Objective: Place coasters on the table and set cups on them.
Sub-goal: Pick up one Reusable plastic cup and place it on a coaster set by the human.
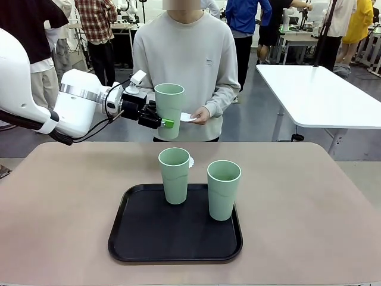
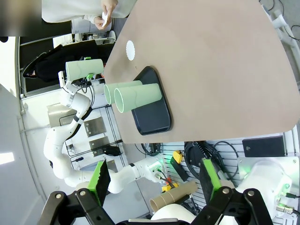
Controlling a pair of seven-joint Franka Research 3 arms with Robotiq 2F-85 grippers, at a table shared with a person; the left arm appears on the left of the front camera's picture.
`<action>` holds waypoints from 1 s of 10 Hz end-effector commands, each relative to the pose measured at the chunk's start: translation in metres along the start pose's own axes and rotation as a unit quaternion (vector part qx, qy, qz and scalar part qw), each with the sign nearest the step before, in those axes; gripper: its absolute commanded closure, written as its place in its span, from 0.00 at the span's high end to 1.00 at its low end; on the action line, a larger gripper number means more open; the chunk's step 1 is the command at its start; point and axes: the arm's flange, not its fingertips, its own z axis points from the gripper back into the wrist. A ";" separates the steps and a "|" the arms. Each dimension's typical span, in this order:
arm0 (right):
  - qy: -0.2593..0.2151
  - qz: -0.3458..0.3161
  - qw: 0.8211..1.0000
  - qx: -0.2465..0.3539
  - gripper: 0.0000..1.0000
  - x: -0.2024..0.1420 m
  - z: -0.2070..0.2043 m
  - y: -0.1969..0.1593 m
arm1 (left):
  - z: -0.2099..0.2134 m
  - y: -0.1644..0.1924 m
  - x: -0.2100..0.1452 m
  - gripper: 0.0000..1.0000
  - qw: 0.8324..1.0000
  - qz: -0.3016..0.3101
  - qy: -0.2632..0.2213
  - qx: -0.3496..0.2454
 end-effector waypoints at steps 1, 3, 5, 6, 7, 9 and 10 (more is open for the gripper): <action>0.002 0.006 1.000 0.010 1.00 0.000 -0.001 0.000 | 0.000 0.000 0.001 0.84 1.000 0.003 0.004 -0.001; 0.002 0.006 1.000 0.010 1.00 0.000 -0.001 0.000 | 0.000 0.000 0.000 0.84 1.000 0.000 0.000 0.000; 0.002 0.006 1.000 0.010 1.00 0.000 -0.001 0.000 | -0.002 0.030 -0.020 0.84 0.999 -0.007 -0.026 -0.040; 0.002 0.006 1.000 0.010 1.00 0.000 -0.001 0.000 | -0.009 0.034 -0.029 0.84 0.999 -0.017 -0.025 -0.044; 0.002 0.006 1.000 0.010 1.00 0.000 -0.001 0.000 | -0.018 0.039 -0.032 0.84 0.998 -0.022 -0.023 -0.049; 0.002 0.006 1.000 0.010 1.00 0.000 -0.001 0.000 | -0.037 0.044 -0.036 0.84 0.998 -0.032 -0.023 -0.055; 0.002 0.006 1.000 0.010 1.00 0.000 -0.001 0.000 | -0.046 0.046 -0.039 0.84 0.998 -0.036 -0.023 -0.054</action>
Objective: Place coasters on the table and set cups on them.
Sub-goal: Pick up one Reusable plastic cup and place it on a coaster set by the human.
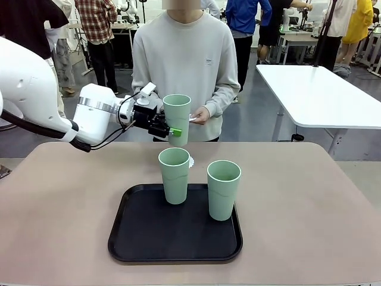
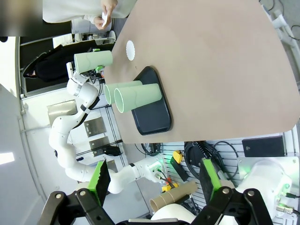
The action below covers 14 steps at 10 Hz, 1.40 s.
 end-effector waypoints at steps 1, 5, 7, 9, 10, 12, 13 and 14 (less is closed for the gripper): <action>0.002 0.006 1.000 0.010 1.00 0.000 -0.001 0.000 | -0.013 0.015 -0.001 0.84 1.000 -0.017 0.004 -0.006; 0.002 0.006 1.000 0.010 1.00 0.000 -0.001 0.000 | -0.013 0.024 -0.007 0.84 0.999 0.006 -0.035 0.028; 0.002 0.006 1.000 0.010 1.00 0.000 -0.001 0.000 | -0.017 0.015 -0.011 0.84 1.000 -0.003 -0.010 -0.001; 0.002 0.006 1.000 0.010 1.00 0.000 -0.001 0.000 | -0.017 0.015 -0.011 0.84 1.000 -0.003 -0.010 -0.001; 0.002 0.006 1.000 0.010 1.00 0.000 -0.001 0.000 | -0.017 0.016 -0.015 0.84 1.000 0.001 -0.014 0.004; 0.002 0.006 1.000 0.010 1.00 0.000 -0.001 0.000 | -0.015 0.023 -0.031 0.84 1.000 -0.012 -0.017 -0.008; 0.002 0.006 1.000 0.010 1.00 0.000 -0.001 0.000 | -0.012 0.023 -0.037 0.84 1.000 -0.019 -0.013 -0.006; 0.002 0.006 1.000 0.010 1.00 0.000 -0.001 0.000 | -0.009 0.023 -0.044 0.84 1.000 -0.018 -0.009 -0.010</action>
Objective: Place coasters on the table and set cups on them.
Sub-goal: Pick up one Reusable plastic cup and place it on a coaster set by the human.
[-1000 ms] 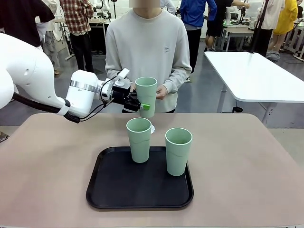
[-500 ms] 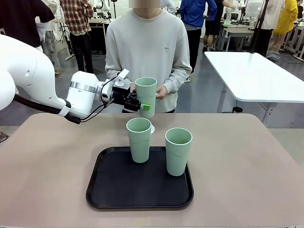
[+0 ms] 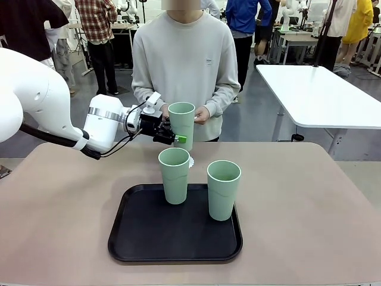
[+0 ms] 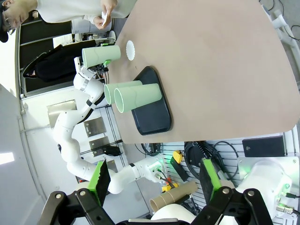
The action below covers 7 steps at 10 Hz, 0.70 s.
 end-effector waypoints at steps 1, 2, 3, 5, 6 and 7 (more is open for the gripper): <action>0.002 0.006 1.000 0.010 1.00 0.000 -0.001 0.000 | 0.005 0.005 -0.006 0.84 1.000 -0.022 0.006 -0.012; 0.002 0.006 1.000 0.010 1.00 0.000 -0.001 0.000 | 0.004 0.006 -0.009 0.84 1.000 -0.020 0.006 -0.018; 0.002 0.006 1.000 0.010 1.00 0.000 -0.001 0.000 | 0.003 0.006 -0.014 0.84 0.999 -0.025 0.010 -0.020; 0.002 0.006 1.000 0.010 1.00 0.000 -0.001 0.000 | -0.004 0.007 -0.023 0.84 0.999 -0.022 0.012 -0.028; 0.002 0.006 1.000 0.010 1.00 0.000 -0.001 0.000 | -0.008 0.007 -0.028 0.84 0.999 -0.017 0.012 -0.034; 0.002 0.006 1.000 0.010 1.00 0.000 -0.001 0.000 | -0.011 0.008 -0.030 0.84 0.999 -0.017 0.013 -0.036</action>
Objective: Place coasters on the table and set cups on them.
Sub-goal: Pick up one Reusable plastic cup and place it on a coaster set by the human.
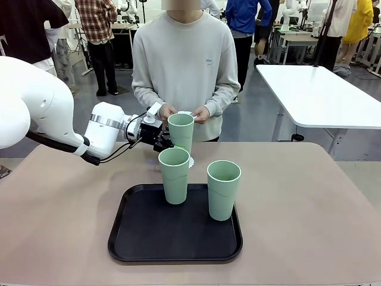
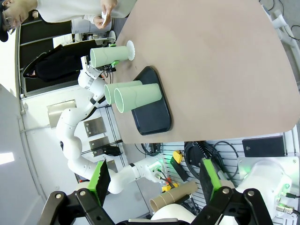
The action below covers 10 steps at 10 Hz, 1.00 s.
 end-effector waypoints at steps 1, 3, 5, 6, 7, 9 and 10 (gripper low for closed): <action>0.002 0.006 1.000 0.010 1.00 0.000 -0.001 0.000 | -0.004 0.010 -0.002 0.84 1.000 -0.015 -0.002 -0.015; 0.002 0.006 1.000 0.010 1.00 0.000 -0.001 0.000 | -0.007 0.013 -0.006 0.84 1.000 -0.011 -0.006 -0.017; 0.002 0.006 1.000 0.010 1.00 0.000 -0.001 0.000 | -0.007 0.015 -0.010 0.84 1.000 -0.005 -0.006 -0.017; 0.002 0.006 1.000 0.010 1.00 0.000 -0.001 0.000 | -0.006 0.017 -0.011 0.84 1.000 -0.004 -0.007 -0.013; 0.002 0.006 1.000 0.010 1.00 0.000 -0.001 0.000 | -0.004 0.020 -0.014 0.84 1.000 -0.001 -0.009 -0.009; 0.002 0.006 1.000 0.010 1.00 0.000 -0.001 0.000 | -0.003 0.023 -0.017 0.84 1.000 0.006 -0.007 -0.010; 0.002 0.006 1.000 0.010 1.00 0.000 -0.001 0.000 | -0.003 0.022 -0.018 0.84 1.000 0.009 -0.006 -0.011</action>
